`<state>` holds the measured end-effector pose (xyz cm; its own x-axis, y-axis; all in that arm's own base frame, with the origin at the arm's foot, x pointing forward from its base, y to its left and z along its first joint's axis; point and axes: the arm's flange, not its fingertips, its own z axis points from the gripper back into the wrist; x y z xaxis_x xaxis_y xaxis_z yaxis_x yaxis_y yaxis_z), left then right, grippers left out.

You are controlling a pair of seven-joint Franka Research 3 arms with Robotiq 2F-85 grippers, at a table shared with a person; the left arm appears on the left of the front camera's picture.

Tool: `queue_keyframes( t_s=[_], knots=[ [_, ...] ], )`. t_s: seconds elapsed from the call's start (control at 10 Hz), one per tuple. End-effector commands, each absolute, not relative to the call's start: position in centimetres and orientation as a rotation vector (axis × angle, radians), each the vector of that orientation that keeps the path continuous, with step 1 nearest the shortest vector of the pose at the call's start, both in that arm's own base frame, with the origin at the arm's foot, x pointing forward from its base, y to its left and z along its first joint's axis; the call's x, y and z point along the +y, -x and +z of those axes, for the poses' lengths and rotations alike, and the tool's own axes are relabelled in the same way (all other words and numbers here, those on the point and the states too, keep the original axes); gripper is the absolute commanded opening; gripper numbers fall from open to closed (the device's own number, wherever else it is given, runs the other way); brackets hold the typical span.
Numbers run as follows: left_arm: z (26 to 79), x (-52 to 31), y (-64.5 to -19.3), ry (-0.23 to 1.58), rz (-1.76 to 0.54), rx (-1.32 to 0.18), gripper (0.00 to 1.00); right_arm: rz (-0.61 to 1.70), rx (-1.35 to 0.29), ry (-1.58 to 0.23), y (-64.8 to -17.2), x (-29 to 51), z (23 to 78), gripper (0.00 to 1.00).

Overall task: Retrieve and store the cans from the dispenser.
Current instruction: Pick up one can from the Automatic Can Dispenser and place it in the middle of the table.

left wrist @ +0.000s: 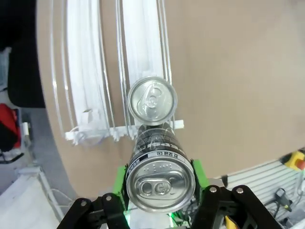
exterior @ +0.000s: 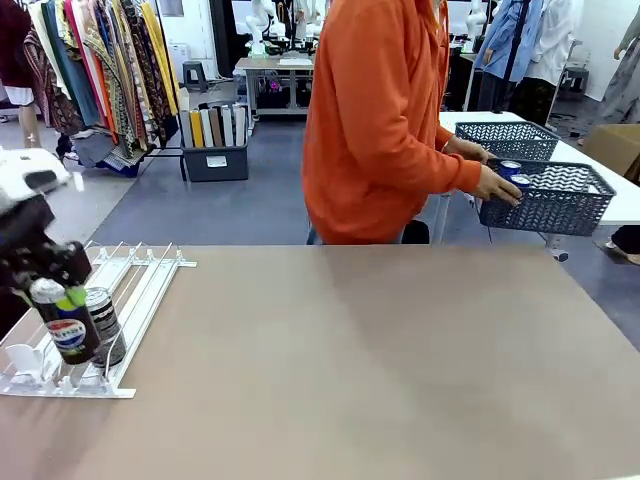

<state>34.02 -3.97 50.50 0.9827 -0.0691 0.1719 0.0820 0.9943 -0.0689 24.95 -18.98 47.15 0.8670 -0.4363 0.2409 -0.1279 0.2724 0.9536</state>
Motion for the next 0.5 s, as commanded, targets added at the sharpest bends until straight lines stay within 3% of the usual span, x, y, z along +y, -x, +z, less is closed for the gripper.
queue_keyframes(
  t_s=[0.0, 0.4],
  knots=[
    [57.0, -3.1, -31.9, 0.122, -0.089, -0.252, 0.00, -0.219, -0.538, -1.316, -25.2, -18.9, 47.5, 1.00],
    [64.0, -2.1, -27.4, 0.194, -0.114, -0.421, 0.00, -0.219, -0.538, -1.316, -25.2, -18.9, 47.5, 1.00]
  ],
)
